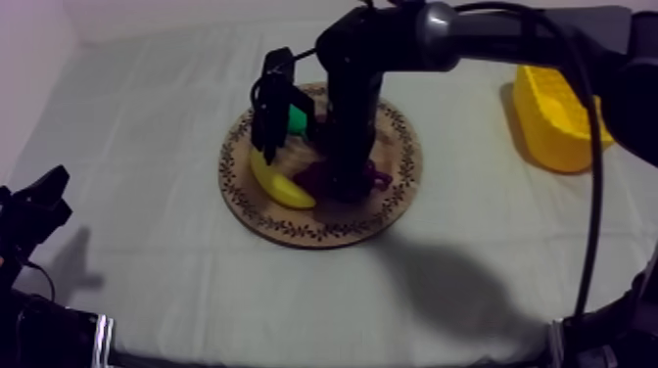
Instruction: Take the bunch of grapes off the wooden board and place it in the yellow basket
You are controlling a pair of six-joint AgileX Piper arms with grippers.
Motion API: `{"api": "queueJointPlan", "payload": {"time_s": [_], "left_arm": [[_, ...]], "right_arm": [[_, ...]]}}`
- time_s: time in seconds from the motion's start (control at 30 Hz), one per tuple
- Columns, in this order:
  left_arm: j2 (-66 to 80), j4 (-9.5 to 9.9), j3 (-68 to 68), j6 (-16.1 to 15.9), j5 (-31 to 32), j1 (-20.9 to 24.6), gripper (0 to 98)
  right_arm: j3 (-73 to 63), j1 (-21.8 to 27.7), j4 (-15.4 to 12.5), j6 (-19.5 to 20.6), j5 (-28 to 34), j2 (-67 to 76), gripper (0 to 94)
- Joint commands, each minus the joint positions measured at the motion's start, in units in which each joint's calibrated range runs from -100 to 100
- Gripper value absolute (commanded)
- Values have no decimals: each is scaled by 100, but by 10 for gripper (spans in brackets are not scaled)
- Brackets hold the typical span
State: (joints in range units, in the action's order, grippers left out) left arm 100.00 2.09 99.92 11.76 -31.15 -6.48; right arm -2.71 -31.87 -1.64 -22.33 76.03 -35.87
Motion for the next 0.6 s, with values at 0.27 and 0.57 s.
{"api": "queueJointPlan", "payload": {"time_s": [0.27,0.57], "left_arm": [[0,3,-3,-1,3,0,1],[0,3,-3,-1,3,0,1]], "right_arm": [[-313,36,44,-121,13,-583,665],[-302,51,-21,-208,29,-395,389]]}}
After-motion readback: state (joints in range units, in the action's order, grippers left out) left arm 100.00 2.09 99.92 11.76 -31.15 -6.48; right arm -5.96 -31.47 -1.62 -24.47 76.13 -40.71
